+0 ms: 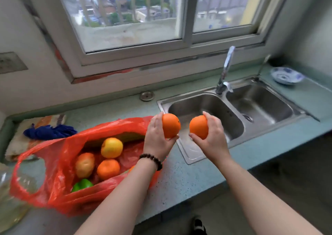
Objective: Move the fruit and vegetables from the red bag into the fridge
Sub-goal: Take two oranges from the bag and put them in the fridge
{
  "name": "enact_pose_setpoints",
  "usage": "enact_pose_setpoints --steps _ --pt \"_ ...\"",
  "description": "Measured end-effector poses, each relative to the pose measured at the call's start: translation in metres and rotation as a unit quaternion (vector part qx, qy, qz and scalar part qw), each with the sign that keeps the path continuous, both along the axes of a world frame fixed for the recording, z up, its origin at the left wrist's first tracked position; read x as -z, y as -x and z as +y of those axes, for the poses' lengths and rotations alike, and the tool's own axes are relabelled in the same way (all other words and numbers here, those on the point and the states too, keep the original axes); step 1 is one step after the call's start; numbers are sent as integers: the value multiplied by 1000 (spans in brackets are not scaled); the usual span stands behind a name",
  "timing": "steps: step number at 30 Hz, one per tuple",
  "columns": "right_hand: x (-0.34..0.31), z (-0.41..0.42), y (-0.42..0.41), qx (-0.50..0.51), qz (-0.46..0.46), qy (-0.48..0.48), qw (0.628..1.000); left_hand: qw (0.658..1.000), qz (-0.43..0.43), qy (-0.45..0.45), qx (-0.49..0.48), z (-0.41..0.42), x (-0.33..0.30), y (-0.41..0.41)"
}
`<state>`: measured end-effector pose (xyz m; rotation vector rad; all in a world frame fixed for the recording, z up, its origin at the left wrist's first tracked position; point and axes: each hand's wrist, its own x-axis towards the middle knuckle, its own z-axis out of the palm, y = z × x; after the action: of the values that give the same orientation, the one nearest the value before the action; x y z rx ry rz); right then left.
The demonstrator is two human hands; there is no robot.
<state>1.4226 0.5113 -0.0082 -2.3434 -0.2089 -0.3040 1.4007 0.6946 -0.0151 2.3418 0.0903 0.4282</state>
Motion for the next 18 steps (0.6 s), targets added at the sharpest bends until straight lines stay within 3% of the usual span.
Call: enact_pose_setpoints --steps 7,18 --pt "-1 -123 67 193 0 -20 981 985 21 46 164 -127 -2 0" --pt "1 -306 210 427 -41 -46 902 927 57 41 369 -350 -12 81"
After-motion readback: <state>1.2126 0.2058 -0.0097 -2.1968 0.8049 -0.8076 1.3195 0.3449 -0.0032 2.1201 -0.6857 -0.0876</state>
